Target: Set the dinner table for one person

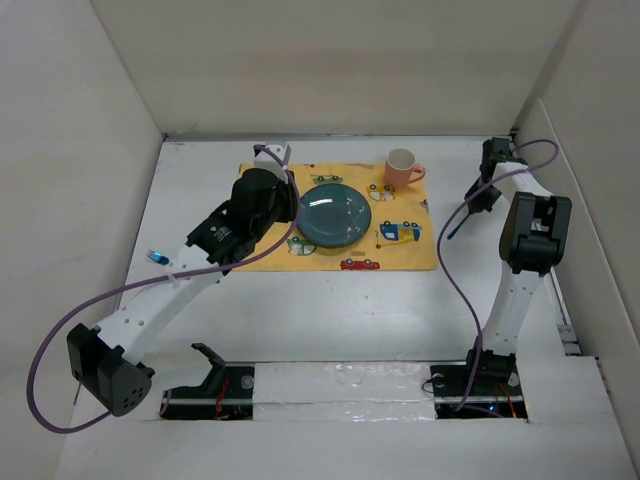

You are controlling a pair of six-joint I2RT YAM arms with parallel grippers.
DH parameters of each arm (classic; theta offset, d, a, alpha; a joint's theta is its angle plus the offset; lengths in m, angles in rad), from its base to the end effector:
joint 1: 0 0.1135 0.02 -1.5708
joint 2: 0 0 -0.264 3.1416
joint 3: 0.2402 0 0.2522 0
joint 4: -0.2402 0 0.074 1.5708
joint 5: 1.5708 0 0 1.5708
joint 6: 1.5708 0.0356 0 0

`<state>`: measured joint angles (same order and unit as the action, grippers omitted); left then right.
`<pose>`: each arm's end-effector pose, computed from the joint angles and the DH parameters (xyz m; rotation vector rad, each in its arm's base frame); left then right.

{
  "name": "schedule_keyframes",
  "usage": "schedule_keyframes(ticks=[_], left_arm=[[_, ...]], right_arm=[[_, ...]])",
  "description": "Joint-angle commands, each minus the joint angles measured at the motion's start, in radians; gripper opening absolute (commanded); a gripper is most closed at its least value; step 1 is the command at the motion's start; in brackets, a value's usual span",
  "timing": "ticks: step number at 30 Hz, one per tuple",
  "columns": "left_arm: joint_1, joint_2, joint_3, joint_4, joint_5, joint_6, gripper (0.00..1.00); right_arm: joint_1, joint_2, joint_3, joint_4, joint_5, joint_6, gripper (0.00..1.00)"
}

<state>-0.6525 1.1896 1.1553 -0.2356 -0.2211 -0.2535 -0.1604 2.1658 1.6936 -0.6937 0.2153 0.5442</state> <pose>0.2220 -0.1598 0.3811 0.2134 1.8434 -0.4313 0.4492 -0.0804 0.1742 0.9875 2.5124 -0.1807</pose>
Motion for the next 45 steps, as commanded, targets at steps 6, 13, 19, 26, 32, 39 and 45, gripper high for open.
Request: schedule_keyframes(ticks=[6,13,19,26,32,39,45], left_arm=[[-0.001,-0.03,0.012,0.016,0.0,0.008,0.22],[-0.001,-0.007,0.047,-0.007,-0.036,-0.033,0.23],[-0.001,0.03,0.116,-0.093,-0.199,-0.162,0.41],[0.206,0.042,0.095,-0.093,0.026,-0.263,0.52],[0.289,0.085,0.061,-0.168,0.017,-0.3,0.45],[0.485,0.048,-0.081,-0.177,0.115,-0.382,0.28],[0.499,0.036,-0.127,-0.186,0.104,-0.385,0.37]], right_arm=[[-0.007,-0.234,-0.055,0.094,0.01,-0.061,0.0],[0.146,-0.405,-0.15,0.069,-0.161,-0.118,0.0],[0.366,-0.497,-0.288,0.063,-0.264,-0.145,0.0],[0.501,-0.411,-0.292,0.137,-0.329,-0.138,0.0],[0.49,-0.236,-0.163,0.159,-0.3,-0.144,0.0],[0.46,-0.13,-0.089,0.171,-0.275,-0.147,0.0],[0.46,-0.064,-0.06,0.161,-0.237,-0.142,0.0]])
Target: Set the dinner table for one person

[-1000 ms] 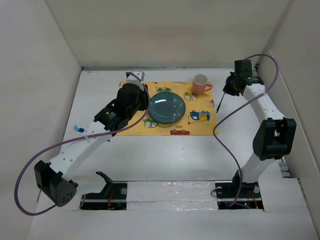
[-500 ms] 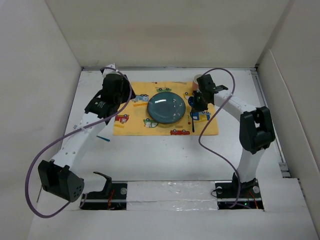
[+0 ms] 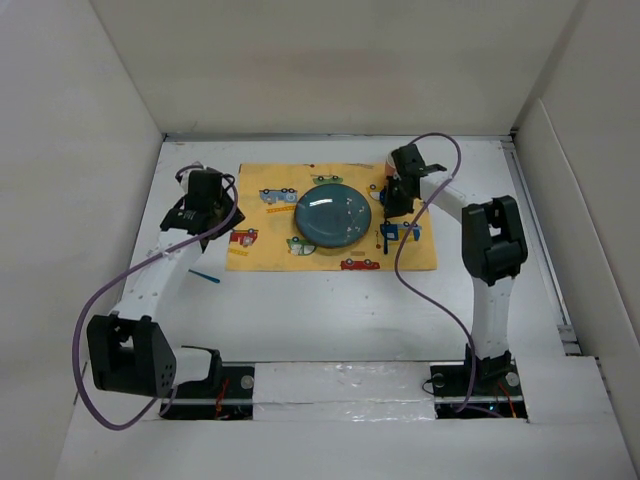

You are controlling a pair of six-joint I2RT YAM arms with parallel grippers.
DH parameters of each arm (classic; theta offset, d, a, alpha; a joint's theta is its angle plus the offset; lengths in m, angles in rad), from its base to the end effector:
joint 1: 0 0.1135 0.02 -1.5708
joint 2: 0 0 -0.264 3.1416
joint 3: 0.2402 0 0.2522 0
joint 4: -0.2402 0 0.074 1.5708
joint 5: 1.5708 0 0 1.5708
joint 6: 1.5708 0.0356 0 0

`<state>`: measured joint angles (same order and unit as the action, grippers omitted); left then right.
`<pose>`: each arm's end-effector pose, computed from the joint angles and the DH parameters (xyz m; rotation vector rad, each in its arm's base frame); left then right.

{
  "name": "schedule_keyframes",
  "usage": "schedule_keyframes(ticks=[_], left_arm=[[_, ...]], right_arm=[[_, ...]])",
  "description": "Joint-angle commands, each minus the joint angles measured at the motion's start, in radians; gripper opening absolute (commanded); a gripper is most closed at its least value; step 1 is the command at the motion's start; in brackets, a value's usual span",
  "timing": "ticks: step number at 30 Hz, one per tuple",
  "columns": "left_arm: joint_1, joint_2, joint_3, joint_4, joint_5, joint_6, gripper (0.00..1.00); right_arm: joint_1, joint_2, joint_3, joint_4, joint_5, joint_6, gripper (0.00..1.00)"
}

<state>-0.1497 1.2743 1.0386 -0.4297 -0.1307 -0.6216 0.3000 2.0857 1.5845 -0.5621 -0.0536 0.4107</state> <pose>0.2786 -0.0373 0.2996 -0.5936 2.1637 -0.2743 0.4264 0.1339 0.1824 0.1291 2.6643 0.3077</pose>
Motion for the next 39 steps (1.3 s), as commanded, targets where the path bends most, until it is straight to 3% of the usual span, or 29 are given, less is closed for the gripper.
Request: schedule_keyframes(ticks=[1,6,11,13,14,15,16,17,18,22,23,26,27,30,35,39], left_arm=[[-0.004,-0.053,-0.015,0.006,0.013,-0.017,0.38],[-0.004,-0.081,-0.028,0.012,0.005,0.014,0.4],[-0.004,-0.081,-0.006,-0.007,-0.013,0.045,0.33],[-0.004,-0.084,-0.005,-0.009,-0.017,0.068,0.18],[-0.004,-0.084,-0.003,-0.012,-0.007,0.068,0.13],[-0.004,-0.087,-0.008,-0.009,0.005,0.069,0.02],[-0.004,-0.089,-0.021,0.003,0.017,0.072,0.0],[-0.004,-0.092,-0.029,0.006,0.034,0.071,0.0],[-0.004,-0.102,-0.037,0.012,0.034,0.071,0.0],[0.057,-0.147,-0.069,-0.001,0.023,0.06,0.0],[0.152,-0.157,-0.081,0.005,0.084,0.053,0.0],[0.298,-0.182,-0.138,-0.003,0.182,0.023,0.18],[0.368,-0.179,-0.15,-0.015,0.19,0.005,0.22],[0.444,-0.161,-0.169,-0.075,0.145,-0.018,0.33],[0.498,-0.057,-0.16,-0.147,0.044,-0.075,0.45],[0.498,0.052,-0.146,-0.112,-0.007,-0.104,0.46]], right_arm=[[-0.001,0.022,0.049,0.027,0.038,-0.007,0.02],[-0.001,-0.013,0.063,0.002,0.047,0.005,0.35],[0.02,-0.111,0.08,-0.038,0.089,0.023,0.45],[0.03,-0.197,0.091,-0.076,0.089,0.03,0.47],[0.04,-0.226,0.092,-0.09,0.09,0.031,0.47],[0.05,-0.287,0.089,-0.1,0.093,0.031,0.41],[0.066,-0.32,0.085,-0.117,0.093,0.024,0.17],[0.076,-0.355,0.053,-0.114,0.095,0.022,0.04],[0.085,-0.392,0.026,-0.107,0.098,0.017,0.0],[0.126,-0.596,-0.142,-0.013,0.031,0.036,0.0],[0.148,-0.627,-0.179,0.005,0.017,0.042,0.0],[0.172,-0.743,-0.323,0.056,-0.021,0.039,0.0],[0.198,-0.772,-0.383,0.059,-0.041,0.031,0.0],[0.22,-0.884,-0.471,0.068,-0.119,0.002,0.0],[0.296,-1.045,-0.645,0.128,-0.145,0.014,0.02],[0.336,-1.061,-0.696,0.18,-0.233,0.03,0.06]])
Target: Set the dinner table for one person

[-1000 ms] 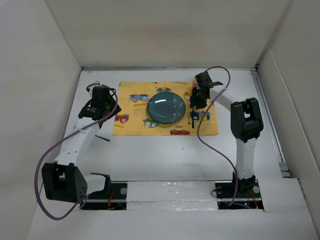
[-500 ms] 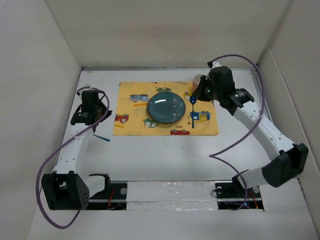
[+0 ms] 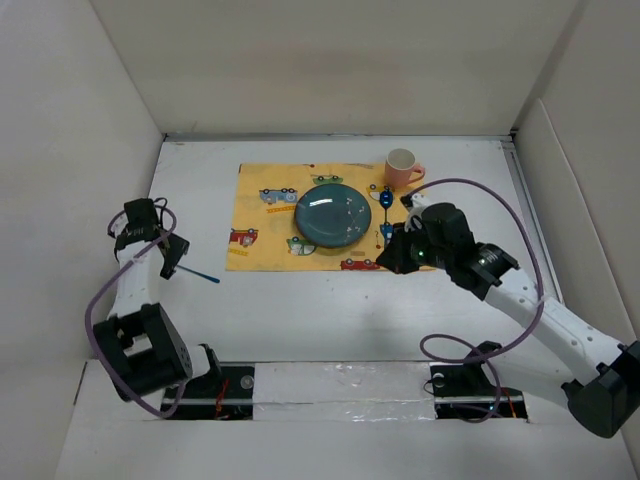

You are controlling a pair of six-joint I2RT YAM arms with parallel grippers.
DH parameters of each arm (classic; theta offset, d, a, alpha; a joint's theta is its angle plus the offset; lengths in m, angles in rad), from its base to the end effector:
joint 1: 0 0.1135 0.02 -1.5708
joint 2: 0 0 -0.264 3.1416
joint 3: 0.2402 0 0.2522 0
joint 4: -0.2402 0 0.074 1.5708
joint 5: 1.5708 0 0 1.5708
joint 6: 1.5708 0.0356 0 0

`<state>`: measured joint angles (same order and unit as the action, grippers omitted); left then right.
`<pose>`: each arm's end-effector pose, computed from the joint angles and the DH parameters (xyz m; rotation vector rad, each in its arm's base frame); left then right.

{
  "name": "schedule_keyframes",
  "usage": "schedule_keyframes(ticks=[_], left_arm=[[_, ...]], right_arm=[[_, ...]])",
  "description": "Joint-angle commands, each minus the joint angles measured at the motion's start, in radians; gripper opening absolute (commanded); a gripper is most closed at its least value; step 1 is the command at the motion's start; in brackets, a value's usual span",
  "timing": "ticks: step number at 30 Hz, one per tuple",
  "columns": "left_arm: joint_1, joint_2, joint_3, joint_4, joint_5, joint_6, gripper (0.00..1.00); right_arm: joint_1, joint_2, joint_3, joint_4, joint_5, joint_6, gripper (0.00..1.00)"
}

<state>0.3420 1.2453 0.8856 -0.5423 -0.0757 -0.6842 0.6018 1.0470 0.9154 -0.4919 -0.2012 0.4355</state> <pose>0.2383 0.0877 0.2477 -1.2406 2.1358 -0.0540 0.1831 0.1344 0.3059 -0.3087 2.2759 0.7838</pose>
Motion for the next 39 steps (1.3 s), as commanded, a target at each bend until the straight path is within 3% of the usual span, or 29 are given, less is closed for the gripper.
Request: schedule_keyframes(ticks=[1,12,19,27,30,37,39], left_arm=[[0.006,0.109,0.021,0.002,-0.059,-0.057,0.47],[0.006,0.311,0.101,0.053,-0.258,-0.097,0.47],[-0.006,0.381,0.101,0.061,-0.266,-0.083,0.45],[-0.052,0.445,0.112,0.077,-0.257,-0.109,0.45],[-0.052,0.463,0.105,0.059,-0.295,-0.109,0.4],[-0.052,0.43,0.092,0.028,-0.331,-0.08,0.0],[-0.052,0.401,0.099,0.028,-0.328,-0.045,0.0]], right_arm=[[0.047,-0.019,-0.032,0.113,-0.098,0.012,0.07],[0.085,0.036,-0.001,0.085,-0.098,-0.034,0.08],[0.085,0.057,0.033,0.062,-0.041,-0.046,0.08],[0.076,0.1,0.027,0.076,-0.087,-0.046,0.07],[0.076,0.096,0.031,0.059,-0.07,-0.061,0.07],[0.033,0.087,0.039,0.058,-0.072,-0.063,0.07],[0.033,0.093,0.039,0.056,-0.067,-0.064,0.07]])
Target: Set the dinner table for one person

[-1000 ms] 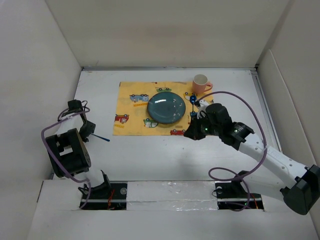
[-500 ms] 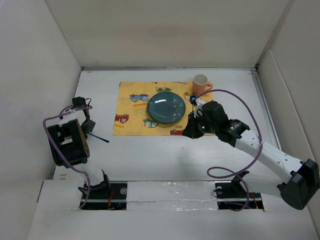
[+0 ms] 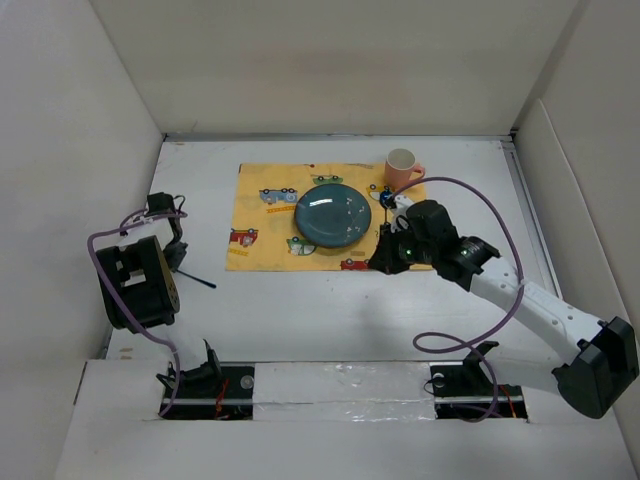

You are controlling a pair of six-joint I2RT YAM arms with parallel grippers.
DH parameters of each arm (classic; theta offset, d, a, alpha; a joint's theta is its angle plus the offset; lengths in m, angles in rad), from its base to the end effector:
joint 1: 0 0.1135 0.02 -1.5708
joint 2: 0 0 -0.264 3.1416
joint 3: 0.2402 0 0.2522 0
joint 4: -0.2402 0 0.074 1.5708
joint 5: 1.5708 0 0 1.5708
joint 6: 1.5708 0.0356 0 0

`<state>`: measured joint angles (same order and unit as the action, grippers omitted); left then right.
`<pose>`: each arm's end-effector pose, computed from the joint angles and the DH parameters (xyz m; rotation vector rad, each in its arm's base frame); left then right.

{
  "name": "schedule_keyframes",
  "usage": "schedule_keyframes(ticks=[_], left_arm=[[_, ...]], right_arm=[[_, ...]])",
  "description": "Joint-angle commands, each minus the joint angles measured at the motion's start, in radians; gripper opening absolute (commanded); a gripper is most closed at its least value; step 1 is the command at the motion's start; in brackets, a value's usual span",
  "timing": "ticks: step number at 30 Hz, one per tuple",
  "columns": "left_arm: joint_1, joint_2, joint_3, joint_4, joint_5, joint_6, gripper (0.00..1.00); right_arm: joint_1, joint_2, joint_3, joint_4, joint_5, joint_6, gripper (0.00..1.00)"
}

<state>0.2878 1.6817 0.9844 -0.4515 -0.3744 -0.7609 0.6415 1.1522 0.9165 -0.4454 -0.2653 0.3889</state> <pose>0.3026 0.1031 0.1668 -1.4068 2.2196 0.3517 0.1940 0.1565 0.2876 -0.4463 2.3229 0.8285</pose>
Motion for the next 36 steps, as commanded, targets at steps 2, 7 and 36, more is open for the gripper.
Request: schedule_keyframes(ticks=[2,7,36], left_arm=[[0.002,-0.088,0.033,-0.065,-0.012,0.095,0.0],[-0.097,-0.178,0.164,-0.107,-0.024,0.221,0.0],[-0.723,0.42,0.804,-0.216,-0.235,0.512,0.0]], right_arm=[[-0.017,-0.006,0.042,0.01,-0.003,-0.016,0.07],[-0.028,0.017,0.044,0.016,-0.025,-0.01,0.07],[-0.301,-0.028,0.022,-0.119,0.143,0.044,0.07]])
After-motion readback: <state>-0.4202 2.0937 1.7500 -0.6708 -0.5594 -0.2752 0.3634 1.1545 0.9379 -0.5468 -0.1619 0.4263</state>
